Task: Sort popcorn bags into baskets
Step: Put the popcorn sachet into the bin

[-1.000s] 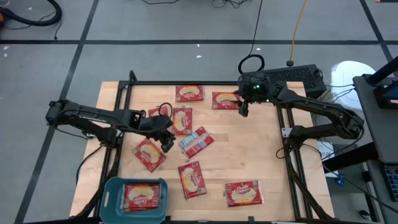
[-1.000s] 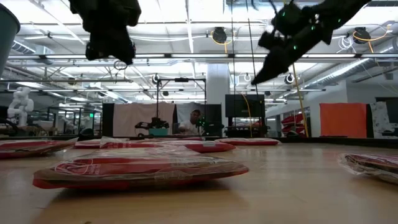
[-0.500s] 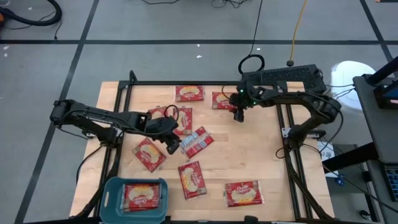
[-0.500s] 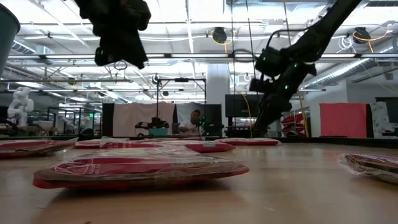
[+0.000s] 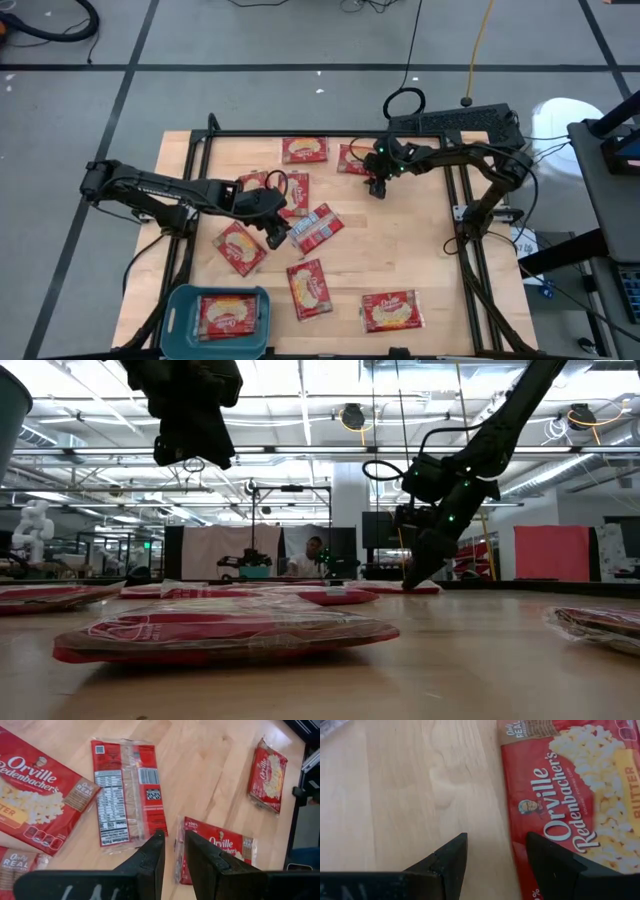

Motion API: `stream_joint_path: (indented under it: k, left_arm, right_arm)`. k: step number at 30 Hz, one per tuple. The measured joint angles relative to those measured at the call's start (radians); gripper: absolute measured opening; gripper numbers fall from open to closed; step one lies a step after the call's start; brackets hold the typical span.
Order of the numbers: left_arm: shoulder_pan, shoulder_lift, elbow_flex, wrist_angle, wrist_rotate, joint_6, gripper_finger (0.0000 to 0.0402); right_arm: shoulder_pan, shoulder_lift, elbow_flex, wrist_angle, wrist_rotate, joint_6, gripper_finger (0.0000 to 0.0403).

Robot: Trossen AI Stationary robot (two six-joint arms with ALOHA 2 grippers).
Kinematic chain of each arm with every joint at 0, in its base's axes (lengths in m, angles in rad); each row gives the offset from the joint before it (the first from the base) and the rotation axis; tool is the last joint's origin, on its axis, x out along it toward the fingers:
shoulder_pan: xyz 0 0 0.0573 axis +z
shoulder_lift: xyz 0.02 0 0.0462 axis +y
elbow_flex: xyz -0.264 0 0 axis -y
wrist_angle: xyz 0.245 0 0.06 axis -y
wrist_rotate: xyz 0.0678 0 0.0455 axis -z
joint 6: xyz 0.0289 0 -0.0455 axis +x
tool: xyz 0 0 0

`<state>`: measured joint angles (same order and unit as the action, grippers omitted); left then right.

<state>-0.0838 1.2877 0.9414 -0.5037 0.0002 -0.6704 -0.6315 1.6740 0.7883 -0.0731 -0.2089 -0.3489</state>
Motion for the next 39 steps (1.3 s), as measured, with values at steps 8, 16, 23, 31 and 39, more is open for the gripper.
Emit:
stream_joint_path:
  k: [8,16,23,31,39]
  left_arm:
    - [0.001,0.000,0.000,0.000,-0.047,0.013,0.0079]
    - [0.001,0.000,0.000,0.000,-0.119,-0.004,0.0079]
    - [-0.003,0.000,0.000,-0.001,-0.143,-0.085,0.0079]
    - [-0.033,0.000,0.000,0.000,-0.206,-0.138,0.0079]
    - [-0.042,0.000,0.000,0.000,-0.246,-0.148,0.0079]
  right_arm:
    - [0.061,-0.009,0.000,-0.089,-0.005,0.100,0.0149]
    - [0.176,-0.008,-0.002,-0.098,-0.081,0.155,0.0078]
    - [0.248,-0.109,-0.008,-0.123,-0.080,0.210,0.0049]
    - [0.216,-0.268,-0.005,-0.131,-0.023,0.154,0.0114]
    - [0.321,-0.275,-0.050,-0.174,0.058,0.143,0.0216]
